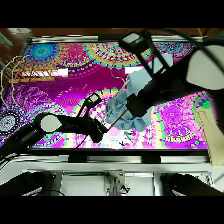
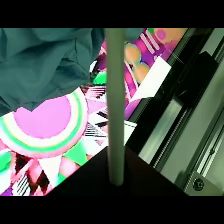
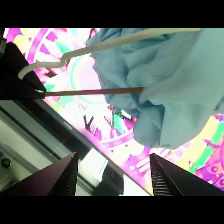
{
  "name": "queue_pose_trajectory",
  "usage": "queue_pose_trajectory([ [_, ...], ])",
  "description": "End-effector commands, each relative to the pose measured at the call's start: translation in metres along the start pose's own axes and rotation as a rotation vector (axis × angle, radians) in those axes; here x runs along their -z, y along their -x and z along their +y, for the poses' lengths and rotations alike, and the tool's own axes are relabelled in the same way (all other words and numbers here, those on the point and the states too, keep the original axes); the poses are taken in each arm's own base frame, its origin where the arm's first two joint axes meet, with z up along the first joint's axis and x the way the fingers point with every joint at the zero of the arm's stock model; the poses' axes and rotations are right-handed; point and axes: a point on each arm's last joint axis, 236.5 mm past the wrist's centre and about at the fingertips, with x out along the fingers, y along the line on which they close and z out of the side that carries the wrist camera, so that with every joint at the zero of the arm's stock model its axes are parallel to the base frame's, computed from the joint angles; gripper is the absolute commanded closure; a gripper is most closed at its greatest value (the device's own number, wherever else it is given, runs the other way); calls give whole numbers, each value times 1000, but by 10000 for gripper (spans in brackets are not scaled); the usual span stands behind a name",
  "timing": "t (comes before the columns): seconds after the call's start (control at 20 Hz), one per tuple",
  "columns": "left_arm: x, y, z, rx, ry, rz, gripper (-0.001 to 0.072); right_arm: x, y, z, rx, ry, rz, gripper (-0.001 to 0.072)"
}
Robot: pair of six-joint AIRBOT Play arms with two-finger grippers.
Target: Fold the shirts.
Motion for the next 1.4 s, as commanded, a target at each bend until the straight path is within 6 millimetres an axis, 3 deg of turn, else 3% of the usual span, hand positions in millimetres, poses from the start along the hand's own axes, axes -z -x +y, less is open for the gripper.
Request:
queue_pose_trajectory([
  [0.0, 0, 2, 5, -18, -17, 2, 658, -25, 44, -47, 202, -51, -218, 142],
  [0.15, 0, 8, 7, -38, -59, 18, 659, -21, 110, -140, 549, -244, -393, 142],
  [0.25, -1, 13, 9, -57, -103, 44, 658, 0, 126, -189, 648, -380, -398, 140],
  [0.35, 2, 19, 13, -80, -150, 81, 659, 30, 116, -234, 646, -525, -333, 140],
  [0.45, 9, 20, 20, -103, -177, 119, 658, 64, 92, -274, 569, -633, -249, 150],
  [0.5, 13, 21, 21, -108, -188, 134, 659, 80, 78, -286, 528, -579, -167, 152],
  [0.6, 16, 21, 21, -106, -207, 150, 658, 107, 42, -282, 354, -238, 34, 152],
  [0.65, 16, 21, 21, -106, -213, 150, 658, 106, 26, -269, 231, -29, 68, 151],
  [0.8, 16, 22, 22, -109, -215, 150, 659, 74, -5, -240, 38, 341, -19, 151],
  [0.95, 17, 21, 23, -108, -214, 155, 658, 58, -32, -235, 6, 509, 0, 139],
  [1.0, 17, 20, 23, -108, -213, 156, 659, 54, -39, -238, 18, 540, 10, 105],
  [1.35, 19, 20, 27, -121, -233, 168, 659, 27, -63, -216, -25, 721, -18, 81],
])
